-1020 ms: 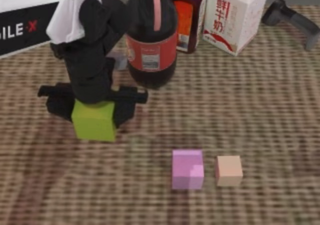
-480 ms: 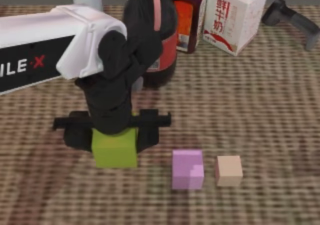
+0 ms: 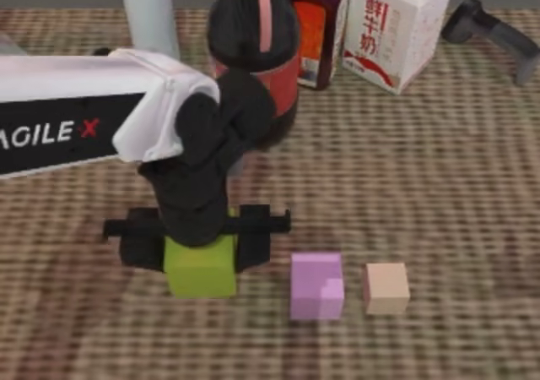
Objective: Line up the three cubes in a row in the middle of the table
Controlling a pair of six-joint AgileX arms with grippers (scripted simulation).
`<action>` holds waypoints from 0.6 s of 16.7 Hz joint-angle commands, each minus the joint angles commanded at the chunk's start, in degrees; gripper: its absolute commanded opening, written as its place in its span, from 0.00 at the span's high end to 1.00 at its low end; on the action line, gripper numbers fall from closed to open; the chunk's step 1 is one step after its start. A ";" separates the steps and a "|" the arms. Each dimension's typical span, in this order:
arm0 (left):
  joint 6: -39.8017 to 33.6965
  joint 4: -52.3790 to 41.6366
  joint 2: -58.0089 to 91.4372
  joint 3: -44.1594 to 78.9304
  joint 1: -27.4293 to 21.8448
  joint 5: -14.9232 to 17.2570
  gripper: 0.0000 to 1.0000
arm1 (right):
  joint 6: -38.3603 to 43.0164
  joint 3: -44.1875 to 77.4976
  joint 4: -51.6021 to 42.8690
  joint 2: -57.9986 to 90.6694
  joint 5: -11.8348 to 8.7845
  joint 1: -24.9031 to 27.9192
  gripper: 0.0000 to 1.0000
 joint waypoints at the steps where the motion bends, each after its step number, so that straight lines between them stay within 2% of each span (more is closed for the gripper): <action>1: 0.05 2.36 0.83 -1.37 -0.02 0.02 1.00 | 0.00 0.00 0.00 0.00 0.00 0.00 0.00; 4: 0.11 6.18 2.53 -3.91 -0.11 0.01 1.00 | 0.00 0.00 0.00 0.00 0.00 0.00 0.00; 8: 0.11 6.28 2.58 -3.98 -0.11 0.01 1.00 | 0.00 0.00 0.00 0.00 0.00 0.00 0.00; 10: 0.11 6.28 2.58 -3.98 -0.11 0.01 0.85 | 0.00 0.00 0.00 0.00 0.00 0.00 0.00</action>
